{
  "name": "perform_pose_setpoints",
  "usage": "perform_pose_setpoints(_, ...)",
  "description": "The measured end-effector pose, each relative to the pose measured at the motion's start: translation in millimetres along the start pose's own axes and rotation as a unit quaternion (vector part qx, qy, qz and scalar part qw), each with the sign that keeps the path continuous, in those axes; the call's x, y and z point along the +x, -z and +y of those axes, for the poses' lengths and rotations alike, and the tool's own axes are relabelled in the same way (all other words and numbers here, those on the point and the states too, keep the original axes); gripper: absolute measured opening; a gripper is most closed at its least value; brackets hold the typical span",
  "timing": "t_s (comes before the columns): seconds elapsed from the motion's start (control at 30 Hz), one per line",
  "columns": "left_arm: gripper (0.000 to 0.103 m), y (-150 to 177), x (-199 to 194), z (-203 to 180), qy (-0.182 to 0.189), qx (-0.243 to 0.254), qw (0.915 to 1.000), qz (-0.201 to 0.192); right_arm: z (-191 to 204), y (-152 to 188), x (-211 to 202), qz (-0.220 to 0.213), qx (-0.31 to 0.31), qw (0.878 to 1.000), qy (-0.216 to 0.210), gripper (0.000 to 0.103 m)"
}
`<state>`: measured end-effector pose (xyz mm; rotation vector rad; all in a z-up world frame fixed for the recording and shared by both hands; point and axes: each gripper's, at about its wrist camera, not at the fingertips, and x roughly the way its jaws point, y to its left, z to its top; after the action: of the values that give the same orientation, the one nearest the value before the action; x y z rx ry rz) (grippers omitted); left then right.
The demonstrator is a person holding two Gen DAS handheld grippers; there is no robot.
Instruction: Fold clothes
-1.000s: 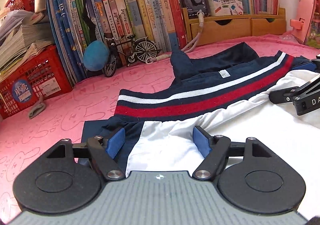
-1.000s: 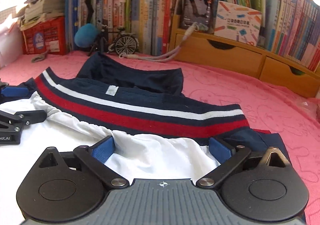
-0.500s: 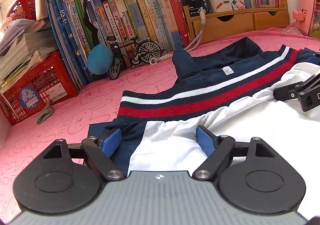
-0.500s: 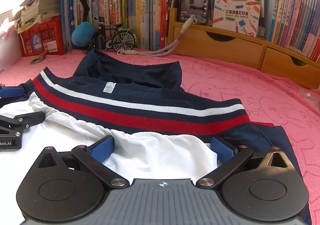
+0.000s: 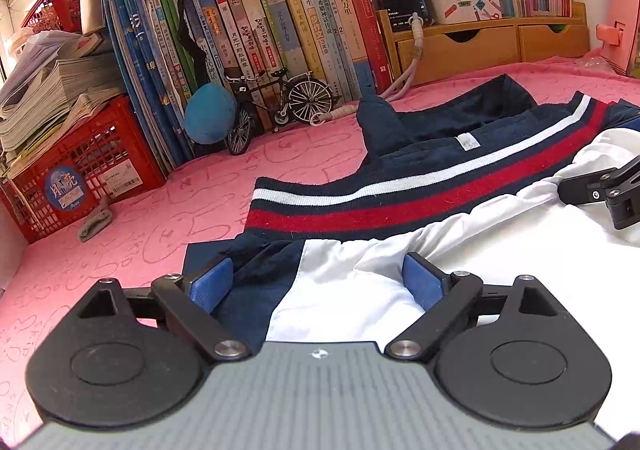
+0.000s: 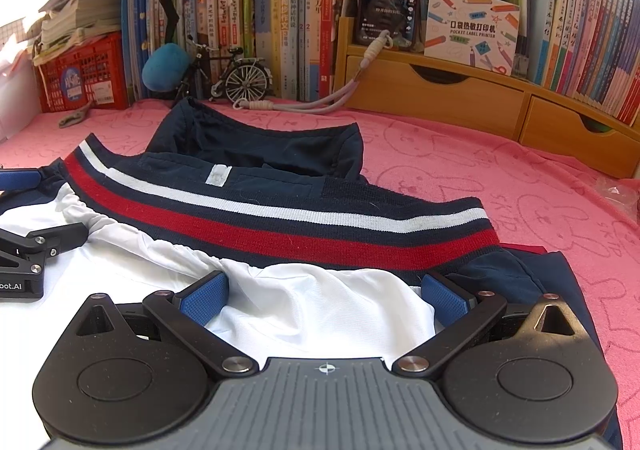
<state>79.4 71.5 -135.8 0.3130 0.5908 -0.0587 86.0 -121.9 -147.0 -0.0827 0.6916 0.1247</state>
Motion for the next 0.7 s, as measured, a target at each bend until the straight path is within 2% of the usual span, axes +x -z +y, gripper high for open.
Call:
perform_pose_setpoints(0.17, 0.098, 1, 3, 12, 0.008, -0.034, 0.9993, 0.01, 2, 1, -2, -0.005, 0.0, 1.0, 0.02, 0.103)
perform_pose_setpoints(0.27, 0.102, 4, 3, 26, 0.008, -0.049, 0.9987, 0.011, -2, 5, -9, -0.019, -0.043, 0.997, 0.056, 0.102)
perform_pose_setpoints(0.33, 0.102, 7, 5, 39, -0.037, -0.06, 0.9974, 0.014, -17, 9, -14, -0.021, -0.055, 0.995, 0.084, 0.102)
perform_pose_setpoints(0.4, 0.103, 13, 9, 64, -0.041, -0.085, 0.9953, 0.019, -34, 13, -18, -0.023, -0.065, 0.991, 0.112, 0.103)
perform_pose_setpoints(0.43, 0.103, 14, 9, 69, -0.045, -0.091, 0.9946, 0.021, -49, 14, -20, -0.015, -0.046, 0.993, 0.105, 0.102)
perform_pose_setpoints(0.5, 0.103, 16, 8, 78, -0.053, -0.1, 0.9933, 0.025, -87, 13, -20, 0.011, 0.042, 0.997, 0.069, 0.103)
perform_pose_setpoints(0.57, 0.103, 14, -1, 68, -0.091, -0.057, 0.9942, 0.005, -110, 13, -20, 0.028, 0.123, 0.991, 0.041, 0.103)
perform_pose_setpoints(0.63, 0.097, 13, -15, 60, -0.102, -0.032, 0.9942, -0.016, -114, 16, -30, 0.014, 0.172, 0.985, 0.032, 0.103)
perform_pose_setpoints(0.7, 0.093, 10, -36, 56, -0.078, -0.043, 0.995, -0.044, -106, 17, -44, -0.009, 0.182, 0.983, 0.032, 0.1)
